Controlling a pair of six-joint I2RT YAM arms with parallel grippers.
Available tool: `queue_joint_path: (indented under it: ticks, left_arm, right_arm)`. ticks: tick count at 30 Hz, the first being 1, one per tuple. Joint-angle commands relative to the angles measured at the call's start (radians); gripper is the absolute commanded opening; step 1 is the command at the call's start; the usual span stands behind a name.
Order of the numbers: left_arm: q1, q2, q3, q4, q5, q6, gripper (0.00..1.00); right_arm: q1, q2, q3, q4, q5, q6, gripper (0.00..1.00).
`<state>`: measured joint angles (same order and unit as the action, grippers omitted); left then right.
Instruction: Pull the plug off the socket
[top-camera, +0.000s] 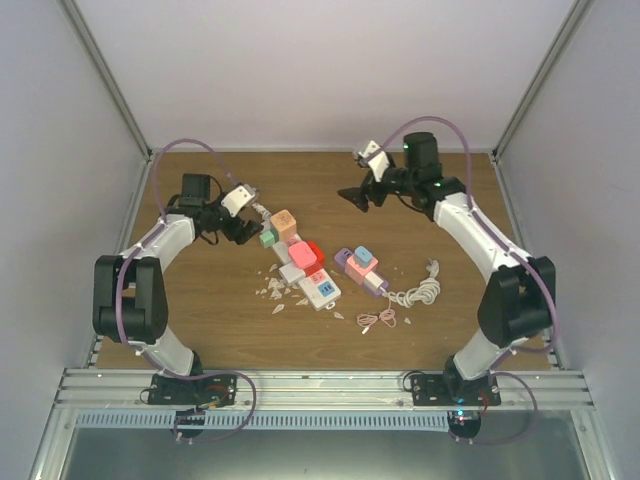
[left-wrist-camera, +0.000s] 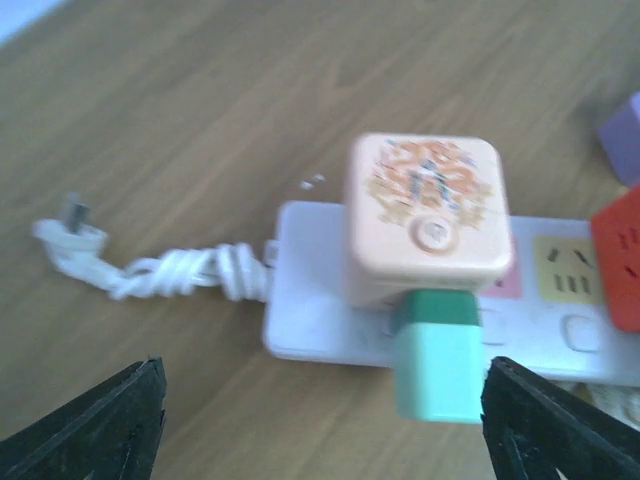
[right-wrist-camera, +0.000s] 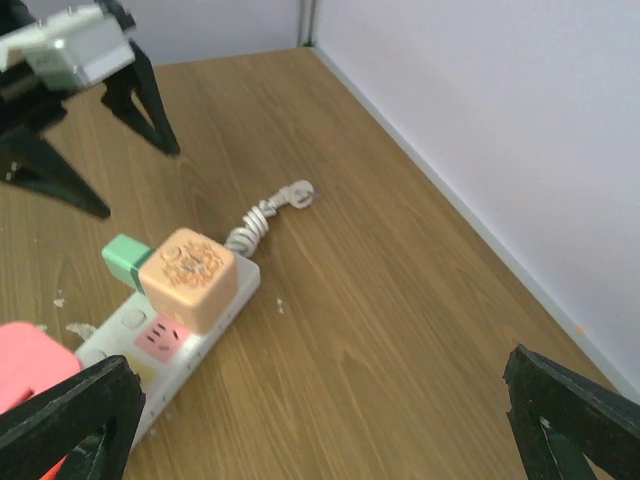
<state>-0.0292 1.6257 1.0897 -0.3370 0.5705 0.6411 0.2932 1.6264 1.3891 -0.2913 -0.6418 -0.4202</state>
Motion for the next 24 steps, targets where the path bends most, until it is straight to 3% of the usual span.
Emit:
queue_joint_path:
  ticks: [1, 12, 24]
  left_arm:
    - [-0.036, 0.009, -0.049, 0.036, 0.073, -0.028, 0.85]
    - [-0.114, 0.099, -0.036, 0.163, 0.004, -0.076, 0.95]
    - [-0.16, 0.237, 0.097, 0.143, 0.032, -0.085, 0.87]
  right_arm:
    - [0.095, 0.106, 0.088, -0.004, 0.09, 0.036, 1.0]
    - [0.176, 0.29, 0.209, -0.005, 0.084, 0.172, 1.0]
    - [0.177, 0.306, 0.211, -0.024, 0.157, 0.181, 0.95]
